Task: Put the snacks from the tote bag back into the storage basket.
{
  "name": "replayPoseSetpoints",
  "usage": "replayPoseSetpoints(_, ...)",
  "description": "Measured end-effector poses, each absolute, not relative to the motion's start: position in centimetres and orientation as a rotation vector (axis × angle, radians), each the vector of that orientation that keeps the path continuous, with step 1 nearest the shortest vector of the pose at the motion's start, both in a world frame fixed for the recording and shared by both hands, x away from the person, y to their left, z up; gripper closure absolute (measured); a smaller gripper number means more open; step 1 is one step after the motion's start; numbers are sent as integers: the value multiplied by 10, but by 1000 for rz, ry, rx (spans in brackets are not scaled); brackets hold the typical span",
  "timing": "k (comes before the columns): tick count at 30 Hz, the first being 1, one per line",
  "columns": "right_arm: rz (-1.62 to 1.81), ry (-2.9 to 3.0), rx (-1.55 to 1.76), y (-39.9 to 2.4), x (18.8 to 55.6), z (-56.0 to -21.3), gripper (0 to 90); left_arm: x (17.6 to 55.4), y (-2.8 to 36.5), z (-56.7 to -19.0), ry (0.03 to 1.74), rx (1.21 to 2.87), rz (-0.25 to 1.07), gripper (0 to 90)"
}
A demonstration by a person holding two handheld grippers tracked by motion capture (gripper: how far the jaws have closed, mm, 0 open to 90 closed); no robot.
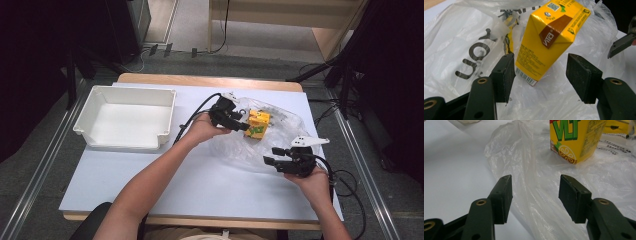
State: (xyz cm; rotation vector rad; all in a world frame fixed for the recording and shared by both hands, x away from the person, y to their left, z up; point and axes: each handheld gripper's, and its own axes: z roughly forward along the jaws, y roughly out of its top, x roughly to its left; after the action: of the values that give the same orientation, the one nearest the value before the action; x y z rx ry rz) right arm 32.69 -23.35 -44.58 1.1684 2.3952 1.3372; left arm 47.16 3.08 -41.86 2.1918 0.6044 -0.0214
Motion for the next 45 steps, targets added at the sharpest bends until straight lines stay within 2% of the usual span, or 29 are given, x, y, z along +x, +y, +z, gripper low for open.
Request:
replayPoseSetpoints(20,1345,2365,1214,-243,321,-447,450,481,5,-417,521,2255,-17,400)
replayPoseSetpoints(29,1335,2372,1216,-244,321,-448,451,485,-5,-423,487,2265,-21,345)
replayPoseSetpoints(35,1331,2372,1221,-244,322,-448,451,486,-13,-428,475,2263,-37,341)
replayPoseSetpoints(41,1328,2380,1214,-243,322,-449,454,486,-20,-433,480,2258,-47,352)
replayPoseSetpoints(45,1332,2382,1212,-243,323,-449,454,485,-21,-434,488,2272,-47,396)
